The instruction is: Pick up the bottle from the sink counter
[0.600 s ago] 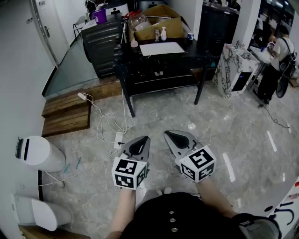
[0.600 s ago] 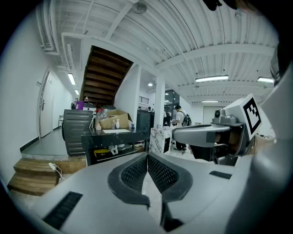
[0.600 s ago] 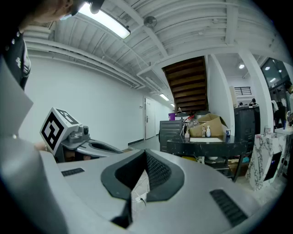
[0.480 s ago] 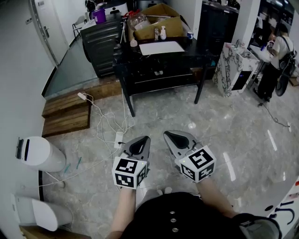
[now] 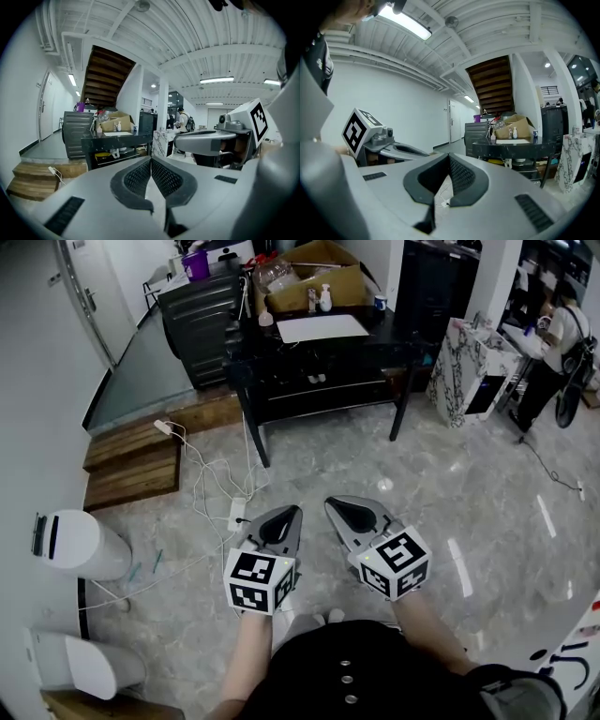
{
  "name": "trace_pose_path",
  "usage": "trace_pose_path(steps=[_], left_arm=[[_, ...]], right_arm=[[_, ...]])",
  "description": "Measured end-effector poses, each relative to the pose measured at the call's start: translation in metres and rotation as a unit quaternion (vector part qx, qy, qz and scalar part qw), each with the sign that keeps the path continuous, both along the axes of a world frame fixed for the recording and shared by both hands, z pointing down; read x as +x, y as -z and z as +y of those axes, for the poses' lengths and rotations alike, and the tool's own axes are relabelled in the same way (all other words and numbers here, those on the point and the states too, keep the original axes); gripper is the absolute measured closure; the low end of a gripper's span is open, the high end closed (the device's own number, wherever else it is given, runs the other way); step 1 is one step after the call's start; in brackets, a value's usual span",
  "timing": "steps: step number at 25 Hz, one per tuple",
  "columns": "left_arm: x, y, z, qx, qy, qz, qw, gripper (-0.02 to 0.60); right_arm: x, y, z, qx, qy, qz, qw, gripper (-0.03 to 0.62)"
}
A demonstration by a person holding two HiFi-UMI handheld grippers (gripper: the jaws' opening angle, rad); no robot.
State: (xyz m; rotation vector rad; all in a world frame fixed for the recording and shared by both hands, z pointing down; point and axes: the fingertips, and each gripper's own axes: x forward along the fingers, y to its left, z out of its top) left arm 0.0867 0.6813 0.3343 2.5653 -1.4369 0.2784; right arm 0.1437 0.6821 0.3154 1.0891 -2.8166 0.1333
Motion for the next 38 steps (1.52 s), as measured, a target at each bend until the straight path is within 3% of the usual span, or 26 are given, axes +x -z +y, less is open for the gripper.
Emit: trace_pose_path(steps=[3, 9, 21, 30, 38], left_arm=[[0.005, 0.006, 0.002, 0.015, -0.007, 0.017, 0.9997, 0.561], [0.01, 0.0, -0.002, 0.012, 0.016, 0.008, 0.9998, 0.561], [0.039, -0.003, -0.025, 0.005, 0.01, 0.011, 0.9999, 0.555], [0.042, -0.021, -0.036, -0.022, 0.013, 0.007, 0.9997, 0.344], [0.017, -0.029, -0.088, -0.017, 0.031, 0.017, 0.9992, 0.313]], right_arm=[[0.001, -0.001, 0.003, -0.012, 0.013, -0.017, 1.0, 0.591], [0.007, -0.007, 0.005, -0.018, 0.034, -0.009, 0.999, 0.591], [0.038, -0.011, -0.014, -0.019, 0.031, -0.001, 0.999, 0.592], [0.041, -0.028, -0.024, -0.028, 0.033, 0.008, 0.999, 0.591], [0.023, -0.044, -0.075, -0.043, 0.032, 0.003, 0.999, 0.591]])
